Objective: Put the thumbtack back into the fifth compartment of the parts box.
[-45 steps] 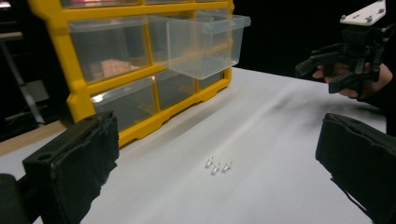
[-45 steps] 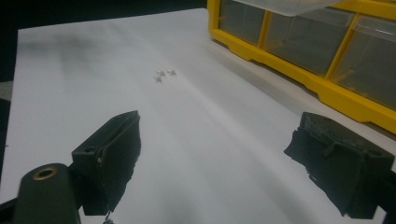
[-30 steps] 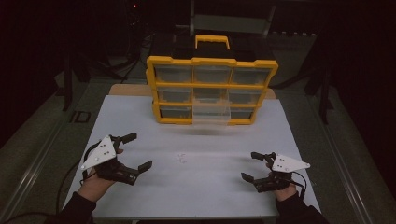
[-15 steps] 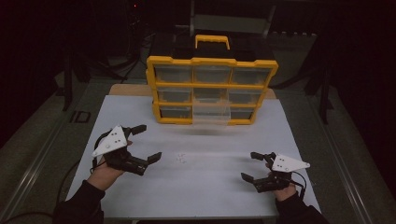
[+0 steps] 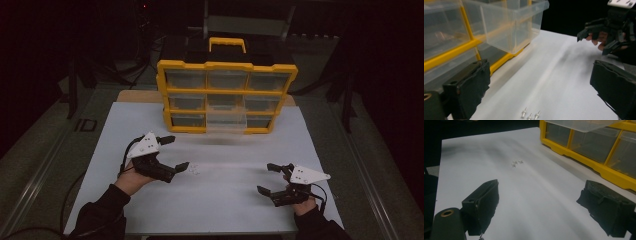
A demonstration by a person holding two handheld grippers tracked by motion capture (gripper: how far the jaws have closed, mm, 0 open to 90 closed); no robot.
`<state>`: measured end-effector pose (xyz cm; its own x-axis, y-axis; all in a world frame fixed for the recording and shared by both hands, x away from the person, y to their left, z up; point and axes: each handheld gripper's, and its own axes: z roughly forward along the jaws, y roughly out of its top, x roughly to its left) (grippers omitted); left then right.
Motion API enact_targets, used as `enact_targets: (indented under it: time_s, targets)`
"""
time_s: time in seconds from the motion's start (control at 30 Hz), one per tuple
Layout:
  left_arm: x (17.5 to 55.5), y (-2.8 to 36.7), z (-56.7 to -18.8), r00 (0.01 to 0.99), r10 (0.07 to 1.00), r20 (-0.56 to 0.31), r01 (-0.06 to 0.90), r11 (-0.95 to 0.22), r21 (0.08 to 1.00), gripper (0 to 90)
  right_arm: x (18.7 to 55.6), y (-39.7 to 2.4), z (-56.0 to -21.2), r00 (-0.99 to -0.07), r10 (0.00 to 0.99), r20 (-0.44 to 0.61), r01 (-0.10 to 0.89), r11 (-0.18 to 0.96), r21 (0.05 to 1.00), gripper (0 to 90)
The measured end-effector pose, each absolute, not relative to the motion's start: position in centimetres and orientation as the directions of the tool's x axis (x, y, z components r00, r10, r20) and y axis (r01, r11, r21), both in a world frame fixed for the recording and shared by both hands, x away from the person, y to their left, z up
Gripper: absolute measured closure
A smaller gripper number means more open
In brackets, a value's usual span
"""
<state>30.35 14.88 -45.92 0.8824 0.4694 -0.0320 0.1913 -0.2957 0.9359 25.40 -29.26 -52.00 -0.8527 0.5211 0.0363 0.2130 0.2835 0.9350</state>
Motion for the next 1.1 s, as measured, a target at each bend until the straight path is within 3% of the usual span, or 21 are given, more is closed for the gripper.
enact_targets:
  time_s: [0.43,1.1]
  targets:
    - [32.1,13.6,-49.0,0.882,0.468,-0.050,0.234,-0.345,0.909,20.9,25.4,-29.2,-52.1,-0.853,0.521,0.038,0.215,0.284,0.935,13.8]
    - [34.2,12.6,-52.6,0.878,0.455,-0.149,0.365,-0.435,0.823,48.1,25.5,-29.3,-52.3,-0.853,0.521,0.035,0.218,0.295,0.930,13.9]
